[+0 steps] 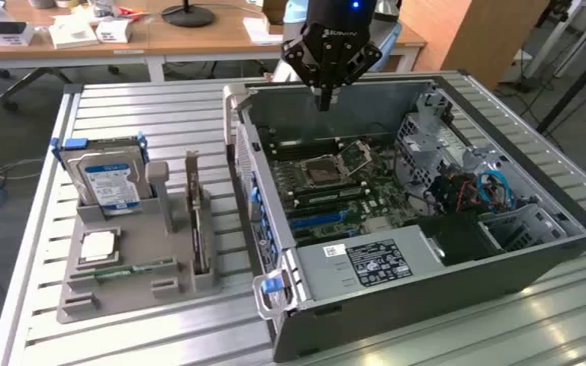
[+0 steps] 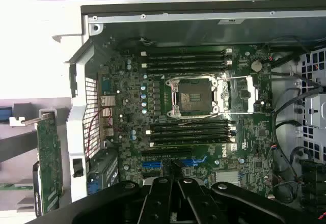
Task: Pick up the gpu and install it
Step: 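Reach for the gpu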
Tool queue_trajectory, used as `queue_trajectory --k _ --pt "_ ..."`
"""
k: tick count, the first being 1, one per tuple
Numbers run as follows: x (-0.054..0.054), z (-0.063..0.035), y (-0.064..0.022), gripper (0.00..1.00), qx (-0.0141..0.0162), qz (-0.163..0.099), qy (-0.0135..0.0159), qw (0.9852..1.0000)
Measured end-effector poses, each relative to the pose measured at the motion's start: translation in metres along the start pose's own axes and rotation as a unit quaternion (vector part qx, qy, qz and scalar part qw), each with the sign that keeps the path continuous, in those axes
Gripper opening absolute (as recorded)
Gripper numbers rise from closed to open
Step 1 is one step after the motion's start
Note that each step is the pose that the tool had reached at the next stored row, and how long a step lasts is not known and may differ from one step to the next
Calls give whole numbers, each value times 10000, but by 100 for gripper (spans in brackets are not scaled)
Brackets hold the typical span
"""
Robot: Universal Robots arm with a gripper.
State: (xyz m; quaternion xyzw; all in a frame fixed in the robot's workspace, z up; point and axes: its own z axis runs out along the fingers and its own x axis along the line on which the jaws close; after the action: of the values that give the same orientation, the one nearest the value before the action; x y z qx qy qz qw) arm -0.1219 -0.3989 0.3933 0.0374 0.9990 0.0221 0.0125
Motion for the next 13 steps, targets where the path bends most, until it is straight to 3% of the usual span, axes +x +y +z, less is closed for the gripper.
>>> queue_trajectory --k 13 --pt "8 1 0 10 0 1 0 10000"
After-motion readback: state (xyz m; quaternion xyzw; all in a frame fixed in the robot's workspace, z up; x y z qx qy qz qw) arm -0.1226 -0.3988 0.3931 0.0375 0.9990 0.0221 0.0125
